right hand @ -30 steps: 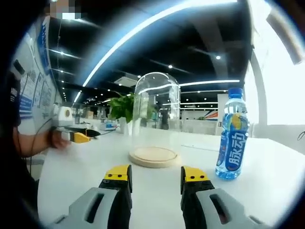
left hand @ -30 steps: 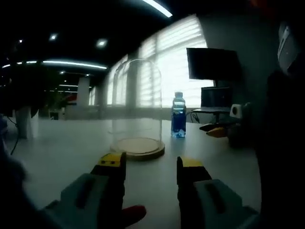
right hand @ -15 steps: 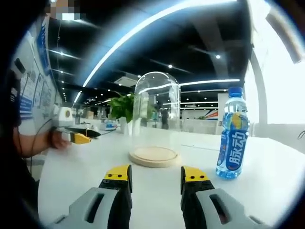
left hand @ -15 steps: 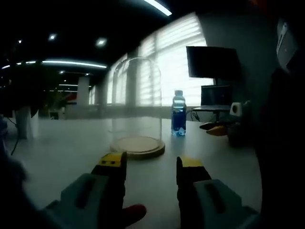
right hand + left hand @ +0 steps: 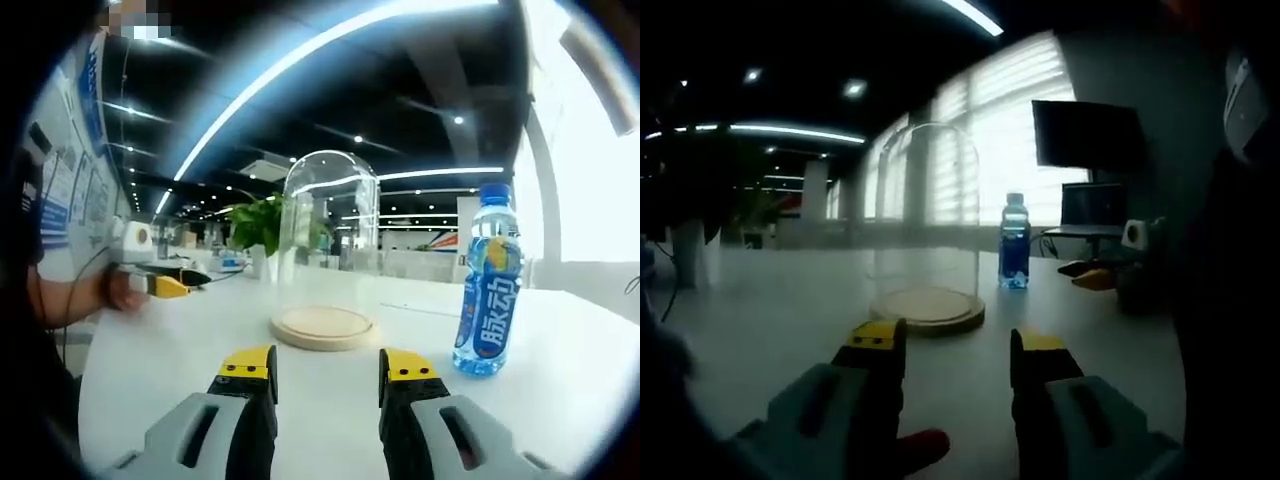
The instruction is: Open the cover put in the Mizone put the cover back on
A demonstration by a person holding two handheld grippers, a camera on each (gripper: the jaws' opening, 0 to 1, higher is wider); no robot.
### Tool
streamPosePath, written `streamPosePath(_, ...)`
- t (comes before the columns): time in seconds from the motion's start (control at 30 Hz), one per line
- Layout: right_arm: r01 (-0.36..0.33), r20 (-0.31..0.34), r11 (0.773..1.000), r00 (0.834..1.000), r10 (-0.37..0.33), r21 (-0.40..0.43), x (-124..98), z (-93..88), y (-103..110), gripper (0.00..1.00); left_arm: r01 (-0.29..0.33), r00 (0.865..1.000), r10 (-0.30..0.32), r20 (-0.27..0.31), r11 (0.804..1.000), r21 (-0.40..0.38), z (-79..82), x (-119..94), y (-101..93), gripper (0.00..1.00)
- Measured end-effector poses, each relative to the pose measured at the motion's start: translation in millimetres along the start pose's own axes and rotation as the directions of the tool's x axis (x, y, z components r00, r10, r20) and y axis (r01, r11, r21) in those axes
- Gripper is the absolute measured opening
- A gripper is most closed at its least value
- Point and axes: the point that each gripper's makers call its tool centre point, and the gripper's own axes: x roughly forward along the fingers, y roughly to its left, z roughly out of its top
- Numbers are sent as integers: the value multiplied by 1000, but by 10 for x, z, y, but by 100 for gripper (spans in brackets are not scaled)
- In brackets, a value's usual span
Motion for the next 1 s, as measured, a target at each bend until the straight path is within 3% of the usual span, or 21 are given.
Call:
streamPosePath(0.47,-2,-6,1000,1000,2,-2,-4,-16,-9,33,-16,1000,16,-16,1000,20,-30,4,43,35)
streamPosePath(0.57,-3,-5,1000,1000,3,3,-6,-20,-19,33,2,1000,-3,5,1000,19,7,6,14,34)
streamPosePath(0.73,-4,-6,1000,1000,4,14,-7,-35,-43,33,9,1000,-8,-30,1000,22,-60,26,-11,34)
streamPosePath(1.0,2,-6,1000,1000,-1,25,-10,-49,-69,33,-3,999,3,-37,1000,12,-82,18,17,32)
